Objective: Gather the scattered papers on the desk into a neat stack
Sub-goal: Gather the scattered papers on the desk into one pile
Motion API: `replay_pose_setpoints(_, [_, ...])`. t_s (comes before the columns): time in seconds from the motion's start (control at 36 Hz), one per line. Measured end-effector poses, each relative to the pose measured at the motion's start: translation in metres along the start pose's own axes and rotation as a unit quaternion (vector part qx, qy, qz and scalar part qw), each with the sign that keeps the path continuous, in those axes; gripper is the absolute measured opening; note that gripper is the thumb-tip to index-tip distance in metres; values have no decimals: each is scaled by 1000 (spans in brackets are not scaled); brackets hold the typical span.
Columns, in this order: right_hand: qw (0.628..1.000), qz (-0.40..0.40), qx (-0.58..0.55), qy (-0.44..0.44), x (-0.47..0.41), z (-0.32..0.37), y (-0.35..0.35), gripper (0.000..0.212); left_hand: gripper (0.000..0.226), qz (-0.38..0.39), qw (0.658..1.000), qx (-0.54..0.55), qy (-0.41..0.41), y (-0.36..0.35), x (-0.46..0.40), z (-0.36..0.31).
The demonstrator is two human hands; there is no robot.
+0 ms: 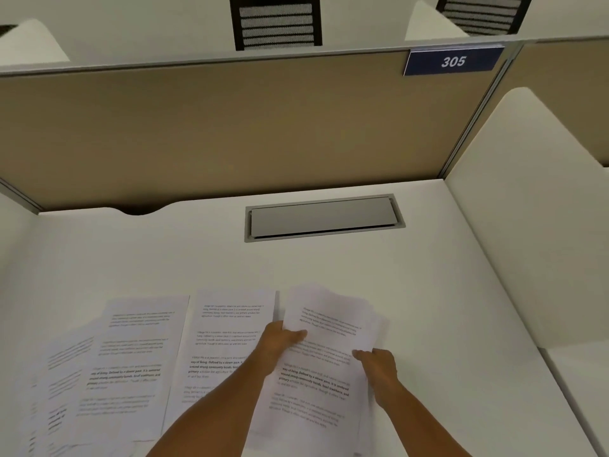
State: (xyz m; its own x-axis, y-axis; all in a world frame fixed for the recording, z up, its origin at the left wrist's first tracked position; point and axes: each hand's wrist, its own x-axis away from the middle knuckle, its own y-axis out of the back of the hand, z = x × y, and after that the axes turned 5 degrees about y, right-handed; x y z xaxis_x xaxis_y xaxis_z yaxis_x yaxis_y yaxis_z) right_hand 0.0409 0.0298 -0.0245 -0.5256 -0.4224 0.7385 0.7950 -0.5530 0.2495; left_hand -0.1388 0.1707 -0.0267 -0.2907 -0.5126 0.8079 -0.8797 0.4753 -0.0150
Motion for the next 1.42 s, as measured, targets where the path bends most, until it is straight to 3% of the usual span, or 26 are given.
replay_pose_setpoints(0.31, [992, 9, -69, 107, 26, -3, 38, 29, 33, 94, 993, -10, -68, 3, 40, -6])
replay_pose_setpoints(0.47, [984, 118, -73, 114, 42, 1, 62, 34, 51, 100, 986, 92, -94, -1, 53, -4])
replay_pose_setpoints(0.61, [978, 113, -25, 173, 53, 9, 67, 27, 58, 101, 976, 158, -107, -4, 62, -2])
replay_pose_setpoints(0.83, [973, 93, -11, 212, 70, 33, 65, 21, 57, 101, 988, 18, -116, -1, 78, 13])
replay_pose_setpoints(1.19, [967, 176, 57, 178, 81, 33, -29, 26, 34, -79, 985, -11, -156, 59, 91, 45])
replay_pose_setpoints(1.42, [959, 199, 92, 182, 85, 23, -106, 32, 44, -176, 976, -51, -121, 109, 85, 57])
